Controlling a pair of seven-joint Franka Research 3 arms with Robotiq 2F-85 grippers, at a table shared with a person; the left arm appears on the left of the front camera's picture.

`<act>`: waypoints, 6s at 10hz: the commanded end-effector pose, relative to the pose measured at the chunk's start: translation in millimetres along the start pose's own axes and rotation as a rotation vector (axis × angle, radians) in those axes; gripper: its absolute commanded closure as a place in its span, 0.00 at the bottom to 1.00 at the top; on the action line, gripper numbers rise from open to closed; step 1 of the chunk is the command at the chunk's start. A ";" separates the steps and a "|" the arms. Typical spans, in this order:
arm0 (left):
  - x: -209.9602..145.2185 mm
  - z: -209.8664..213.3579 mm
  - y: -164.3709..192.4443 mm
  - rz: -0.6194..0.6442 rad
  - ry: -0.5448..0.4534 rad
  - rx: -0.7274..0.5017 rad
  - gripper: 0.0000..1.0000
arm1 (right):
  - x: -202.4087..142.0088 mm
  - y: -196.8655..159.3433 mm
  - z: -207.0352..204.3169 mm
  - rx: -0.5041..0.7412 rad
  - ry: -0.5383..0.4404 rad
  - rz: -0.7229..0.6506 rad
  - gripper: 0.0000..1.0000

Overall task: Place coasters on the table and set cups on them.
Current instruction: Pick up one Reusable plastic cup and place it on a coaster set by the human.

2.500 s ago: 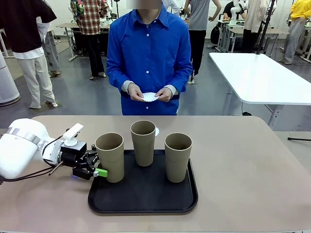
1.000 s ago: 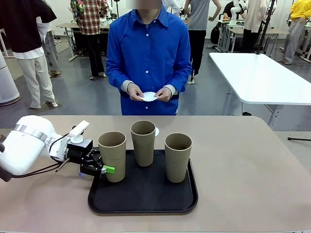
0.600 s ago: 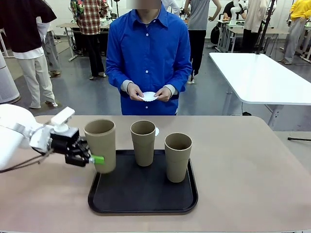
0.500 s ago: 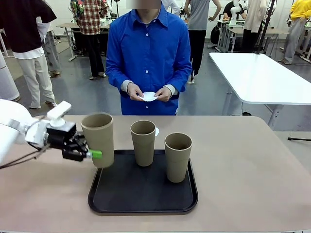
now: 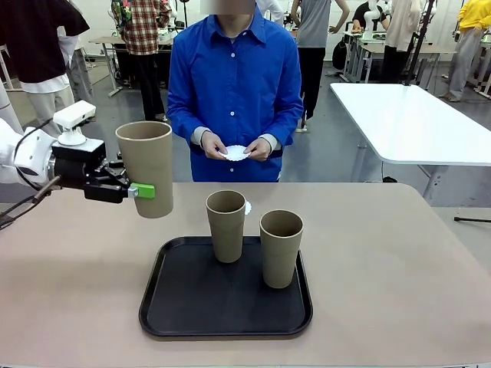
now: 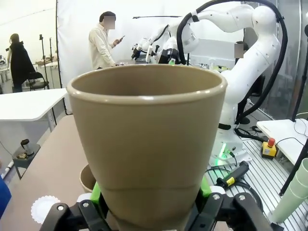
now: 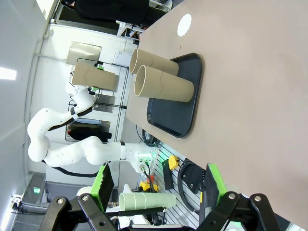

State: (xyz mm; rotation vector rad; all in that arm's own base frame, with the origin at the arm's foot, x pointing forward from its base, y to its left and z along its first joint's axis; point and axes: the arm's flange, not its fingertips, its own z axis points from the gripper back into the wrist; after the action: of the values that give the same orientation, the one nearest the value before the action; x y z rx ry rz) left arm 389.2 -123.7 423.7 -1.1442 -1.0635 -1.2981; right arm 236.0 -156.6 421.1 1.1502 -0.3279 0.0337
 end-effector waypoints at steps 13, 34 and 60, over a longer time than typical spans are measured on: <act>-17.1 -51.5 202.3 0.005 -0.023 0.021 0.16 | 1.1 0.4 0.7 0.014 -0.009 0.012 0.00; -118.2 -152.3 263.4 0.017 -0.081 -0.137 0.16 | 1.1 0.4 0.7 0.014 -0.009 0.012 0.00; -169.2 -159.6 297.5 -0.016 -0.018 -0.120 0.16 | 1.1 0.4 0.7 0.014 -0.009 0.012 0.00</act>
State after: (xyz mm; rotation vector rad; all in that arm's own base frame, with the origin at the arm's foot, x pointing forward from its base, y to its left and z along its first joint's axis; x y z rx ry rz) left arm 667.0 -268.0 225.7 -1.2397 -1.0113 -1.3671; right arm 236.0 -156.6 421.3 1.1494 -0.3271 0.0336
